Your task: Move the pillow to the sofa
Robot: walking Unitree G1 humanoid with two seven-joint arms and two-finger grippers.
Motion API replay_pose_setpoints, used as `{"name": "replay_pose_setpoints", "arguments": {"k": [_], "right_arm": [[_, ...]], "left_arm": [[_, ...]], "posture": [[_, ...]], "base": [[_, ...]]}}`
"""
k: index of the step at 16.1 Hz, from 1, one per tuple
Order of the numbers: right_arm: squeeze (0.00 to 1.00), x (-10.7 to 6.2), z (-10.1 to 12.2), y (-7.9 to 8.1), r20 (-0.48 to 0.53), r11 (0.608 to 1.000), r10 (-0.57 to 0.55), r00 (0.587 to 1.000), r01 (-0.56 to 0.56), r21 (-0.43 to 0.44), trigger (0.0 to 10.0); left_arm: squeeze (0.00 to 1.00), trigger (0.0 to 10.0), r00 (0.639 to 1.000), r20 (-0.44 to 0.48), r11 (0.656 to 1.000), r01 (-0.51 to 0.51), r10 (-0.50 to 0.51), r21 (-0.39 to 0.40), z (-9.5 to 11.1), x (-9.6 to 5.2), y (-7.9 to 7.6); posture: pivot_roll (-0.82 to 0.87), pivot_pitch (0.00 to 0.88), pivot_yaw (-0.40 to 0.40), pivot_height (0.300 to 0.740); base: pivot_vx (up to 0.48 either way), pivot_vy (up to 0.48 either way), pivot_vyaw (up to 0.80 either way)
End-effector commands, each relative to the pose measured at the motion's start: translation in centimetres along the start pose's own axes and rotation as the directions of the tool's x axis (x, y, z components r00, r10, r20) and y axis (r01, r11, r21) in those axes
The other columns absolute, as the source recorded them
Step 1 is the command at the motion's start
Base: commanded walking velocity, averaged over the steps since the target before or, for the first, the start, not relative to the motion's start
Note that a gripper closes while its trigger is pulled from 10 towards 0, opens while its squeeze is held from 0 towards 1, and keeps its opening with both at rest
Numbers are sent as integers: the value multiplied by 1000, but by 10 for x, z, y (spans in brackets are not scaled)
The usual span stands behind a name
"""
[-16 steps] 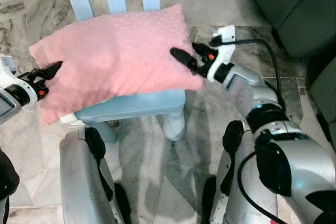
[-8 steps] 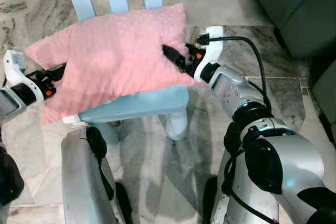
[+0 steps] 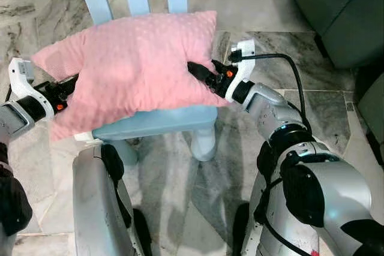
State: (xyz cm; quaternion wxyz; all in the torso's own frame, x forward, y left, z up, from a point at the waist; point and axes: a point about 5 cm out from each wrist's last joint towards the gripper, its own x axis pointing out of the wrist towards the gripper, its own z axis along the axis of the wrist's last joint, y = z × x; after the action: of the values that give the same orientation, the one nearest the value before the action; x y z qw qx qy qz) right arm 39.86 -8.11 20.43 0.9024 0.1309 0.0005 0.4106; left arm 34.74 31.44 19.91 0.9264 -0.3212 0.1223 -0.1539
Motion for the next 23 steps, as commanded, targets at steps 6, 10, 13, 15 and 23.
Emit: {"name": "replay_pose_setpoints", "arguments": {"k": [6,10,13,15,23], "right_arm": [[0,5,-17,12,-51,998,67,996,-67,5,0],[0,4,-18,11,-51,998,69,996,-69,-3,0],[0,4,-16,11,-39,997,72,997,-73,-9,0],[0,5,-13,13,-23,996,85,996,-86,-32,0],[0,-18,-12,-1,33,993,20,999,-16,-117,0]], "left_arm": [[0,0,999,-40,999,37,-38,-18,-11,-1,2],[0,0,998,-45,999,38,-38,-18,-12,-1,1],[0,0,999,-26,998,45,-44,37,-13,0,1],[0,0,999,-25,985,41,-38,168,-17,5,-3],[0,0,971,236,906,-137,42,402,-39,36,-23]], "posture": [[40,327,31,305],[39,329,29,305],[37,326,25,305],[34,306,18,305],[-8,61,-2,305]], "base": [[0,0,0],[0,0,0],[0,0,0],[0,0,0],[0,0,0]]}}
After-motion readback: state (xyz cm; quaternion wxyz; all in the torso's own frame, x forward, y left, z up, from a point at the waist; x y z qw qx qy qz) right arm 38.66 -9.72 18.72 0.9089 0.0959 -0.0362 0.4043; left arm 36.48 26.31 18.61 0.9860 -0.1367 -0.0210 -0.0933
